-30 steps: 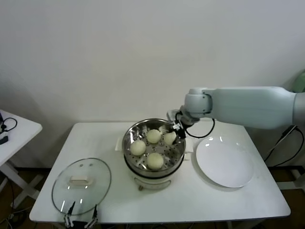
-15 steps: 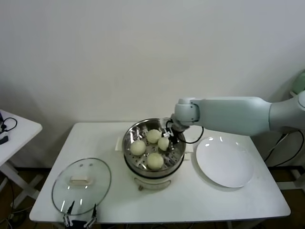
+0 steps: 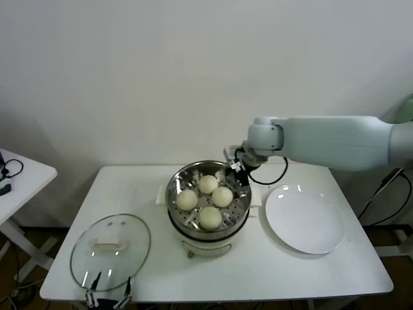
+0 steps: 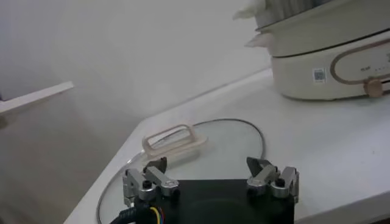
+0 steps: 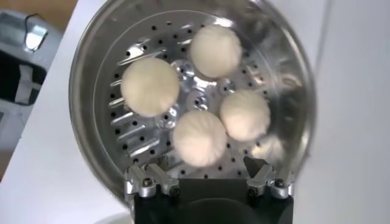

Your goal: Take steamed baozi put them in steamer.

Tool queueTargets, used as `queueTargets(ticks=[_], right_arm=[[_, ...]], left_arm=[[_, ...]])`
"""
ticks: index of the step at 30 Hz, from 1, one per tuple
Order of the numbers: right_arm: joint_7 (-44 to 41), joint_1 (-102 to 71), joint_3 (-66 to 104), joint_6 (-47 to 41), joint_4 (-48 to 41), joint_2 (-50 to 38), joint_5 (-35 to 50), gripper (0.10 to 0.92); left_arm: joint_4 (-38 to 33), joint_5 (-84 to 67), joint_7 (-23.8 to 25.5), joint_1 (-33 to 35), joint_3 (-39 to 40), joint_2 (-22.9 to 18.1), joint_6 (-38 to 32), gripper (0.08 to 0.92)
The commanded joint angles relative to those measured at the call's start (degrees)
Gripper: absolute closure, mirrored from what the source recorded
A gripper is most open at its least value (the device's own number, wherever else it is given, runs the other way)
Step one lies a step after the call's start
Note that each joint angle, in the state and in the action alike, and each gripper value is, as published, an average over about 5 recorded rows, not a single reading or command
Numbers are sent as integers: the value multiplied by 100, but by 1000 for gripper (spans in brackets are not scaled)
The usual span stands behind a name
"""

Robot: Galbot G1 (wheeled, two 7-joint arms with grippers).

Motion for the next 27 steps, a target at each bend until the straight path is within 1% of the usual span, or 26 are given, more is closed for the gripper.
queueTargets(ticks=[1, 5, 10, 12, 16, 19, 22, 24, 27], right_arm=[[1609, 182, 524, -128, 482, -1455, 1131, 202], [2477, -989, 1927, -76, 644, -2349, 944, 203], [3243, -2657, 3683, -115, 857, -2979, 750, 203], [3561, -3350, 4283, 33, 946, -3207, 728, 203], [4282, -4758, 5428, 610, 1054, -3555, 603, 203], [4564, -6225, 6850, 966, 1139, -3682, 527, 203], [4671, -8086, 8588, 1195, 1333, -3697, 388, 203], [4654, -9404, 9846, 1315, 1538, -3621, 213, 203], [4580, -11295, 11596, 1578, 1896, -3207, -116, 203]], left_arm=[[-67, -11, -16, 16, 2, -18, -5, 177], [-90, -29, -20, -28, 51, -25, 0, 177], [-143, -255, -26, -114, 138, -21, -5, 177], [-161, -403, -32, -168, 168, -14, -6, 177], [-185, -602, -27, -276, 219, 5, 8, 177], [-200, -633, -13, -340, 273, 20, 4, 177], [-223, -653, -4, -387, 326, 28, -10, 177], [-244, -655, -1, -405, 353, 27, -18, 177], [-265, -663, 1, -423, 397, 27, -36, 177]])
